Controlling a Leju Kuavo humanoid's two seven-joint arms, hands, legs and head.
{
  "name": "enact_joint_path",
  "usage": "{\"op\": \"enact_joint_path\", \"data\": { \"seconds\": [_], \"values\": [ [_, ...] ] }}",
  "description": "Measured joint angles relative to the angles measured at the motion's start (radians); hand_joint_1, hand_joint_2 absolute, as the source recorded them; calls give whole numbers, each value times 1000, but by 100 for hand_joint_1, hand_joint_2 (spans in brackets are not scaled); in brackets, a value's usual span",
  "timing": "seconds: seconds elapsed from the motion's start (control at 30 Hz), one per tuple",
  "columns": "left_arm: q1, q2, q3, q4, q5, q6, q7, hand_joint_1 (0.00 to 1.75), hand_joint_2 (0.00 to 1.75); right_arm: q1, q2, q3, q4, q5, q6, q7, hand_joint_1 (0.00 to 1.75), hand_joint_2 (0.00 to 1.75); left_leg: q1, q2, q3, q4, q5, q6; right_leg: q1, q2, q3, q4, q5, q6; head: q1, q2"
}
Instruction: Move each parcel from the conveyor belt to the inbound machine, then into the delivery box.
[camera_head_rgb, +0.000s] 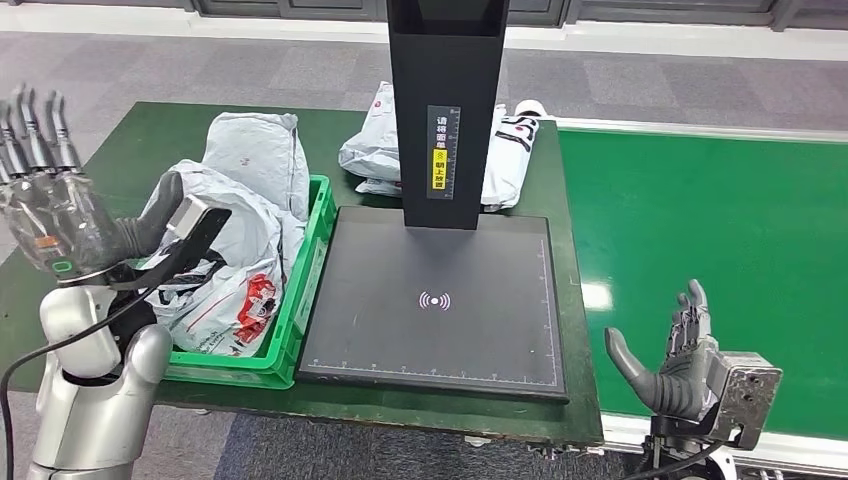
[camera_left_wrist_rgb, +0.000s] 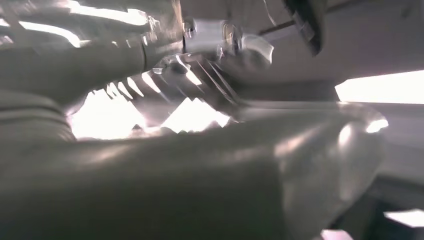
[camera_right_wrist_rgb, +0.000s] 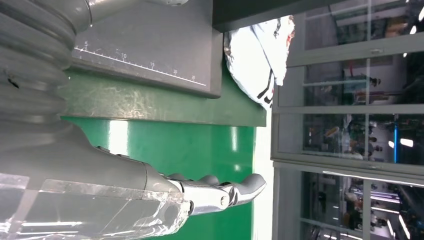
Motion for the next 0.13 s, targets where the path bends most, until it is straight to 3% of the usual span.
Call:
{"op": "enact_joint_path", "data": {
  "seconds": [0.07, 0.13],
  "values": [
    [9, -19, -29, -35, 329, -47, -122, 0, 175, 3, 0, 1, 0, -3, -7, -9, 0, 175, 0, 0, 0, 0, -1, 1, 0, 0, 1, -1, 0, 1, 0, 0],
    [21, -35, -59, -52, 593, -175, -175, 0, 175, 6, 0, 1, 0, -3, -5, -12, 0, 175, 0, 0, 0, 0, -2, 2, -1, -1, 1, -1, -1, 1, 0, 0]
  ]
}}
